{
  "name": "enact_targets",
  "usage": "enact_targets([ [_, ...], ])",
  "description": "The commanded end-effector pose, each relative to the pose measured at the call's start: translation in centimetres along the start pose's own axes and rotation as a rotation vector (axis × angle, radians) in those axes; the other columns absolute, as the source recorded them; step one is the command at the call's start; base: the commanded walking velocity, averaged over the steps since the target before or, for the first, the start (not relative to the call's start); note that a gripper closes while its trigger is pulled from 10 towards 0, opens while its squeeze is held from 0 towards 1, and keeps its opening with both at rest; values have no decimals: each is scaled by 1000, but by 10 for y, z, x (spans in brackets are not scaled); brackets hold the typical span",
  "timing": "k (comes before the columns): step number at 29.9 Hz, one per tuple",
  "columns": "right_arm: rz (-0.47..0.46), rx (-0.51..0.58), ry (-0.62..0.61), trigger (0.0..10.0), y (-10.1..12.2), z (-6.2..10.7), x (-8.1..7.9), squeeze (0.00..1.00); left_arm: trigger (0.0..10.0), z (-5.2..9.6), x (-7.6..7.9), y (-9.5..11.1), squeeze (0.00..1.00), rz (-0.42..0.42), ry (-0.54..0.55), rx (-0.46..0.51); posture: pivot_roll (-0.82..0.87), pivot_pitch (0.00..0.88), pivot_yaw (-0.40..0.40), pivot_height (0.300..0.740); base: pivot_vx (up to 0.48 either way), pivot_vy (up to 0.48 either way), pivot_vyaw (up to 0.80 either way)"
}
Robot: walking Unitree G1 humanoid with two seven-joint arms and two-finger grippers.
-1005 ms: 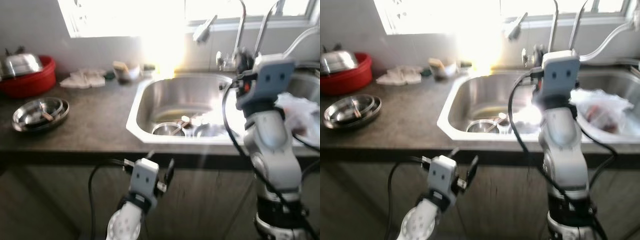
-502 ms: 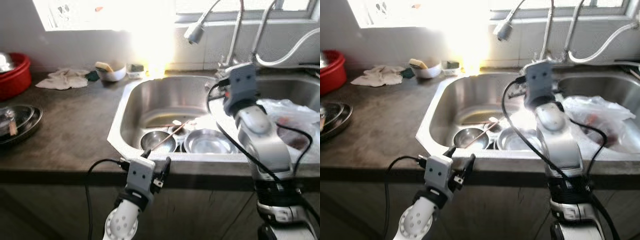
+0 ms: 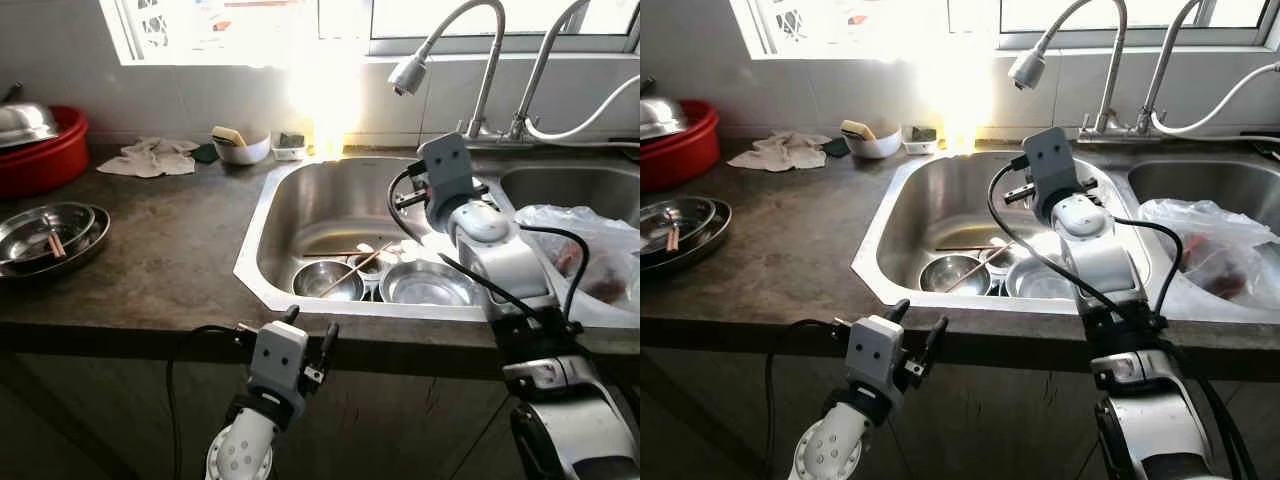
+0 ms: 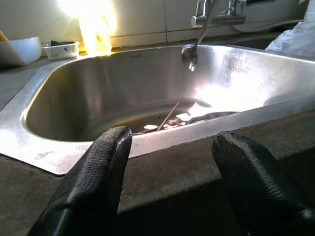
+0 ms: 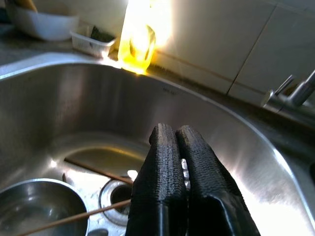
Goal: Kitchen organization
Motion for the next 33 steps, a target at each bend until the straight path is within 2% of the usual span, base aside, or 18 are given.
enact_targets([
  [1,16,-6,21,10000,2,-4,-5,0,10000,1,2,6,0,3,-11,20,35,62,-15,740,0,0,0],
  [5,20,-72,33,10000,-18,-8,-9,0,10000,4,4,7,0,11,-15,16,44,79,-19,740,0,0,0],
  [10,12,-103,28,10000,-30,-12,-10,0,10000,6,5,7,0,16,-12,12,47,93,-20,740,0,0,0],
  [11,13,-110,24,10000,-32,-13,-10,345,10000,6,5,8,0,17,-10,10,49,96,-21,740,0,0,0],
  [12,11,-116,19,10000,-35,-13,-10,886,10000,6,5,7,0,18,-10,9,50,96,-22,740,0,0,0],
  [13,11,-124,13,10000,-38,-14,-10,1000,10000,6,5,7,0,19,-8,7,50,96,-22,740,0,0,0],
  [18,4,-130,0,10000,-43,-14,-7,1000,10000,7,4,7,0,21,-3,5,46,97,-18,740,0,0,0],
  [24,-20,-71,-38,10000,-33,-13,0,1000,10000,5,3,7,0,19,0,3,42,93,-18,740,0,0,0],
  [25,-27,-57,-44,10000,-30,-13,0,353,10000,5,3,7,0,19,1,3,42,93,-17,740,0,0,0],
  [26,-36,-19,-58,10000,-23,-12,2,353,10000,5,2,7,0,18,1,2,41,90,-16,740,0,0,0],
  [27,-37,52,-88,10000,-11,-8,6,0,10000,4,2,6,0,16,3,0,41,88,-15,740,0,0,0],
  [29,-45,123,-114,10000,1,-1,7,0,10000,4,1,6,0,14,3,1,39,85,-12,740,0,0,0],
  [32,-50,169,-127,10000,9,5,8,0,10000,4,1,6,0,14,3,1,38,83,-12,740,0,0,0],
  [33,-73,242,-135,10000,21,14,6,0,10000,3,1,6,0,12,3,2,34,81,-6,740,0,0,0],
])
Point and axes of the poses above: a point about 5 cm out from each wrist's last joint towards the gripper, its own z axis pointing back from the gripper into the wrist, its own y axis along the axis of the wrist's last joint, x = y × z, the point moved 5 cm from there along -z, pointing out of the wrist towards the gripper, and after that the axes turned 1 degree about z, right-handed, at the moved point
